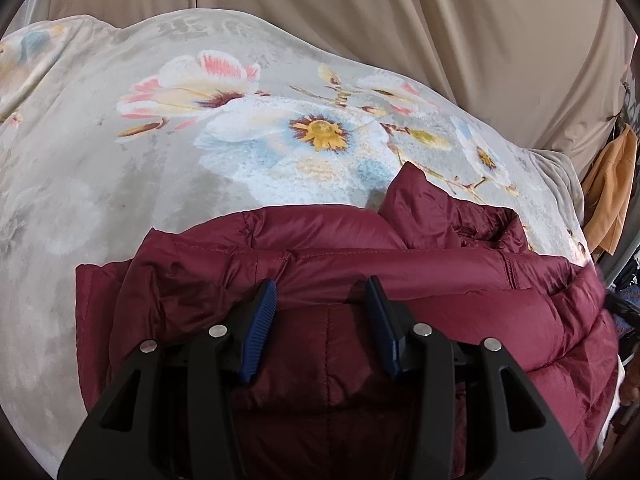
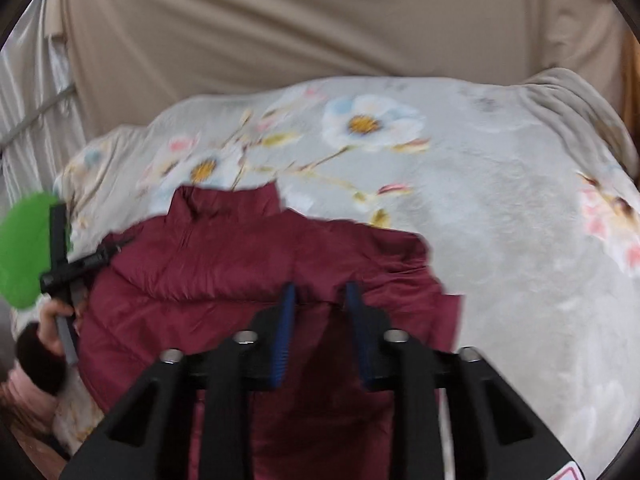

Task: Fold large clothes

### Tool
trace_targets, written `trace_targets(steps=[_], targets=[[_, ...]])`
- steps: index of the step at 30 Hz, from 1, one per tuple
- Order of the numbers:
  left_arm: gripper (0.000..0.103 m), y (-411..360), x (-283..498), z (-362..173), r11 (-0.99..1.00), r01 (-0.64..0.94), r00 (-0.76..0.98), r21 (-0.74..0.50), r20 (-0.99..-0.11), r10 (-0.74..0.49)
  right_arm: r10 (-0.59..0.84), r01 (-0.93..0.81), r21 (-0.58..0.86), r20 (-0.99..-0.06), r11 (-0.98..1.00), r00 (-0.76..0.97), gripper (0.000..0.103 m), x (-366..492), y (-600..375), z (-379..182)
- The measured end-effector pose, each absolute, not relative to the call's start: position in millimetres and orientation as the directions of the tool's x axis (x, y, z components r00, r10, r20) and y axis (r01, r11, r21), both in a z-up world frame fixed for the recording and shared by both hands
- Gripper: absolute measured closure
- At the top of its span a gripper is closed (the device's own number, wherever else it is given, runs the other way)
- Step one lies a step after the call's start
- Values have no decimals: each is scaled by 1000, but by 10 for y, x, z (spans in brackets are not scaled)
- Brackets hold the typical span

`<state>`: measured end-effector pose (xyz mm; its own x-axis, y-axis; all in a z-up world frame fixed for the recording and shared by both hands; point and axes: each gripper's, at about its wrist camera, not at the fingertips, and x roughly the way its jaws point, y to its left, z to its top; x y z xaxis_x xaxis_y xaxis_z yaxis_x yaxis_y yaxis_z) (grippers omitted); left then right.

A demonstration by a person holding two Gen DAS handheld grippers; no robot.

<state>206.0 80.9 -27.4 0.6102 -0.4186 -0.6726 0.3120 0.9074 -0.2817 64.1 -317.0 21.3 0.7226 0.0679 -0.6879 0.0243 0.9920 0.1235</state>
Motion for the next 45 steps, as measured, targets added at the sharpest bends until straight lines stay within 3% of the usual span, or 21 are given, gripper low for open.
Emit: trace_targets(steps=[3, 4, 7, 10, 13, 15, 17, 18, 20, 23, 25, 29, 32, 36, 40, 45], targets=[[58, 817, 2049, -279, 908, 311, 610, -280, -674, -417, -162, 236, -5, -743, 972, 650, 101, 929, -3565, -75], [58, 811, 2047, -278, 908, 310, 611, -282, -673, -417, -199, 310, 6, -757, 951, 623, 97, 946, -3735, -112], [57, 806, 2045, -281, 908, 311, 611, -282, -672, -418, -98, 319, 185, -709, 930, 698, 97, 700, -3907, 67], [52, 749, 2036, -280, 914, 318, 616, -253, -678, -402, -6, 192, 213, -654, 958, 756, 96, 579, -3645, 280], [50, 691, 2026, -276, 921, 323, 621, -219, -685, -381, 34, 120, 166, -709, 979, 704, 97, 810, -3429, 120], [50, 706, 2036, -275, 917, 325, 618, -230, -683, -390, -57, 189, 82, -776, 979, 629, 103, 1002, -3437, -150], [50, 721, 2036, -268, 913, 323, 614, -249, -679, -402, -66, 253, 116, -788, 961, 612, 103, 1030, -3464, -73], [50, 723, 2029, -254, 915, 318, 613, -249, -682, -399, -72, 240, 107, -771, 965, 633, 91, 1014, -3377, 63], [49, 715, 2011, -203, 921, 310, 615, -237, -688, -385, -42, 139, 81, -703, 987, 710, 90, 986, -3018, 424], [43, 681, 2052, -17, 915, 309, 615, -261, -679, -401, 143, -73, 131, -671, 989, 727, 87, 1172, -2471, 757], [42, 668, 2120, 77, 912, 315, 622, -263, -669, -408, 216, -174, 131, -683, 976, 698, 76, 1408, -2112, 796], [40, 619, 2358, -14, 937, 290, 627, -192, -702, -338, 263, -279, 117, -775, 953, 575, 73, 2134, -1451, 433], [40, 690, 2486, -236, 942, 267, 599, -205, -730, -329, 264, -280, 142, -846, 949, 464, 72, 2527, -1239, -65], [40, 717, 2494, -287, 941, 265, 608, -209, -721, -331, 276, -254, 168, -829, 953, 487, 87, 2595, -1286, -288], [36, 686, 2529, -328, 944, 264, 609, -200, -724, -324, 321, -132, 297, -788, 946, 525, 103, 2752, -1608, -407], [36, 758, 2413, -246, 941, 259, 626, -216, -704, -334, 207, 32, 314, -695, 949, 688, 99, 2271, -2174, -86]])
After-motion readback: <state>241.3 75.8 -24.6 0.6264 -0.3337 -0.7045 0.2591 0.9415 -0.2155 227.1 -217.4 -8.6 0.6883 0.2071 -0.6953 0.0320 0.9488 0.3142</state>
